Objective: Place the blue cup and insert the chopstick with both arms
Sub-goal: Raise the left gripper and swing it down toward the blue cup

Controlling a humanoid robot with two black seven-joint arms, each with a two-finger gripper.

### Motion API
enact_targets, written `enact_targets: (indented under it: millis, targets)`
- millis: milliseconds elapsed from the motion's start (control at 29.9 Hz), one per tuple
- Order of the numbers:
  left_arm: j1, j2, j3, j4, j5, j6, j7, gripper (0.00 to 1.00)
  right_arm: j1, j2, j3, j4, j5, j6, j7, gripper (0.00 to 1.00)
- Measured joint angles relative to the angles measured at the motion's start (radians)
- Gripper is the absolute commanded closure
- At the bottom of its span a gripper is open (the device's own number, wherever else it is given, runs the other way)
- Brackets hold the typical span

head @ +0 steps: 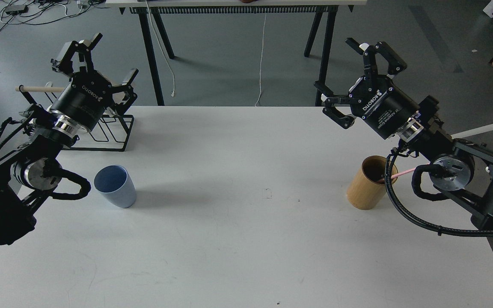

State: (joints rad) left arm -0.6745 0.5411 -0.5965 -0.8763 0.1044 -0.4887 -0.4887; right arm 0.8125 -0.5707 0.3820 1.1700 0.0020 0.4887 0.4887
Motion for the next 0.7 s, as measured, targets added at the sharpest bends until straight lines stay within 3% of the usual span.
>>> enact_targets:
  millis: [268,535,703]
  targets:
    - [-0.004,0.026,0.000,-0.018,-0.003,0.000,0.000,0.01,-0.002,-0.001,0.000,0.000,0.000,0.000,0.000,0.02]
    - [-0.002,-0.008,-0.088,0.115,-0.013,0.000,0.000,0.00,-0.003,0.000,0.002,0.000,0.000,0.000,0.000,0.02]
    - [-0.026,-0.029,-0.108,0.093,-0.004,0.000,0.000,0.01,-0.003,0.000,0.015,0.004,0.001,0.000,0.000,0.02]
